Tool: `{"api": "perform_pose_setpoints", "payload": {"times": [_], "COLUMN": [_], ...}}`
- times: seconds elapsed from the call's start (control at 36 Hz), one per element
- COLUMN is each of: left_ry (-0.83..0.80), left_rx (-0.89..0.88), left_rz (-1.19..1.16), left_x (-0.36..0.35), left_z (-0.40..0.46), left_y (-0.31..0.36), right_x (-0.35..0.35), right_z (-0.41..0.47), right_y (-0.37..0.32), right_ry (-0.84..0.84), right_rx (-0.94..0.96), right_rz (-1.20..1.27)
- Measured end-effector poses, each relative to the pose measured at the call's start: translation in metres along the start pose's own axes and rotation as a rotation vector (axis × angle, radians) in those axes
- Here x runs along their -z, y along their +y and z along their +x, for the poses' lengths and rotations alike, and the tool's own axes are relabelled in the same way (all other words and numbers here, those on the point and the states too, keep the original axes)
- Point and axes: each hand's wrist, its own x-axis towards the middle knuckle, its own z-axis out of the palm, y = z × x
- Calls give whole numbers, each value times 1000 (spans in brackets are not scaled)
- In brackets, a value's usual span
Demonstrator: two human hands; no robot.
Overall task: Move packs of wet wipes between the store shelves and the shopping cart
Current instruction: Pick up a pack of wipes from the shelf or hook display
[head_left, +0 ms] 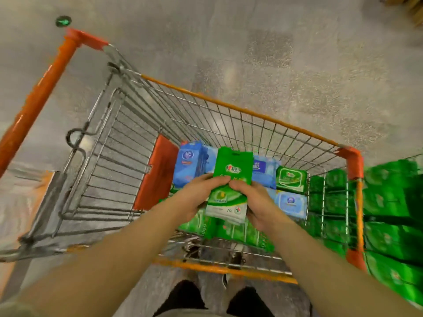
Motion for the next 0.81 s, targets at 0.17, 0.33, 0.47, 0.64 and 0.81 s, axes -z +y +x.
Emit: {"api": "perform_pose_setpoints", "payload": {"times": [0.17, 0.33, 0.47, 0.64, 0.81], "left_ry": [434, 656, 516, 420, 398], "left_rx": [-227, -320, -155, -133, -134], "left_rz": [337, 663, 613, 626, 593], "left_x": [51, 100, 108, 115, 116], "left_z": [53, 115, 138, 147, 144], "left_y": [-3, -15, -21, -25, -24], "right_x": [-16, -32, -41, -47, -60], "right_z": [64, 117, 151, 169, 165], "right_y": [15, 25, 31, 36, 38], "right_ry": [69, 146, 190, 244, 310], "right_rx": [-12, -37, -46, -41, -9], "right_rz": [-14, 3, -43, -165, -296]}}
